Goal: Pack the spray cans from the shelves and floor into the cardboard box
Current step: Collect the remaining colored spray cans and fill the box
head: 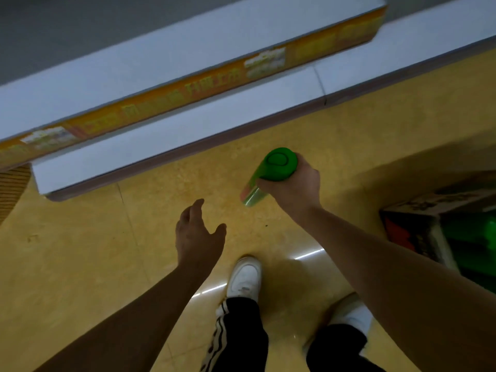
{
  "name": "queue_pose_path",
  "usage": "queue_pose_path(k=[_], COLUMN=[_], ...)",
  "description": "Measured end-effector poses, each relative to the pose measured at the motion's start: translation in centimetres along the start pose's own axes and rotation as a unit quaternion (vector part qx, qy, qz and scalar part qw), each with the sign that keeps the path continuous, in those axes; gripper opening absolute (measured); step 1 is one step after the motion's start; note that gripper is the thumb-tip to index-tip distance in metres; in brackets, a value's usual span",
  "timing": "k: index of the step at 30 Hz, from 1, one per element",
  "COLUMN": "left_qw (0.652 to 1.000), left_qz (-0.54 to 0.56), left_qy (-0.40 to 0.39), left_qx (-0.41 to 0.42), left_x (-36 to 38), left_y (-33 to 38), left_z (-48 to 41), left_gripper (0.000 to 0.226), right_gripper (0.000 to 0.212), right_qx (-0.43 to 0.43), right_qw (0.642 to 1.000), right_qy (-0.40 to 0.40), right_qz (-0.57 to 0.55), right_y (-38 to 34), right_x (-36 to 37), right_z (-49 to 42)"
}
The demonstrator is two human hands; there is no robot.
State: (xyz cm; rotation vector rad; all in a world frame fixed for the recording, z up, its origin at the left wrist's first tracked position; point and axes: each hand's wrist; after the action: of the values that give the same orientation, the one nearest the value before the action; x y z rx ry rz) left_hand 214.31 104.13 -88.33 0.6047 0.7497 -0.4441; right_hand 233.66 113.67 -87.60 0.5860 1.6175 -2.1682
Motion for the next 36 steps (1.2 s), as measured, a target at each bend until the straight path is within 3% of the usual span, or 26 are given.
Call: queue_pose_path(k=[7,13,18,22,30,36], left_qw=[0.981,0.947,0.909,0.892,0.857,0.845], left_qz=[-0.048,-0.076,-0.076,-0.065,-0.104,-0.137], left_qy=[-0.068,-0.101,-0.143,-0.185,-0.212,-0.203], left_qx=[0.173,0.295,0.384,0.407,0.457,0.474], left_x=[1.7,2.9,5.4,10.1,21.7,29.0], left_y=[13.9,27.7,35.6,39.5,43.0,44.8], left_z=[6.3,13.4,20.4,25.3,30.3,31.9], left_gripper=[0.076,0.078,0.074,0.074,0.079,0.078], right_gripper=[0.058,0.066,0.063,0.064,0.085,0.068], right_qx=[0.002,0.014,0.047,0.083,0.171,0.201], right_qw=[0.994,0.976,0.935,0.890,0.859,0.855], right_qy=[0.110,0.216,0.347,0.441,0.480,0.478], right_qz=[-0.003,0.027,0.063,0.077,0.042,0.011], right_y=[-2.7,-3.4,-2.4,2.2,16.6,25.3], right_x=[-17.4,-34.7,-49.8,-58.5,-65.5,-66.8], right_z=[0.8,2.9,7.5,12.2,16.3,16.4])
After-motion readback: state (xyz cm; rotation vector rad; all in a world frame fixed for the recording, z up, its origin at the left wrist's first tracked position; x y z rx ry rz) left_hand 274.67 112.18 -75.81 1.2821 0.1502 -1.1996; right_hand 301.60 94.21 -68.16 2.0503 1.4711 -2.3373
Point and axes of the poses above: each hand's wrist, its own z-axis away from the middle knuckle, its own x-axis out of the palm, y = z × x, and after that the axes turned 13 degrees about -x, right-handed
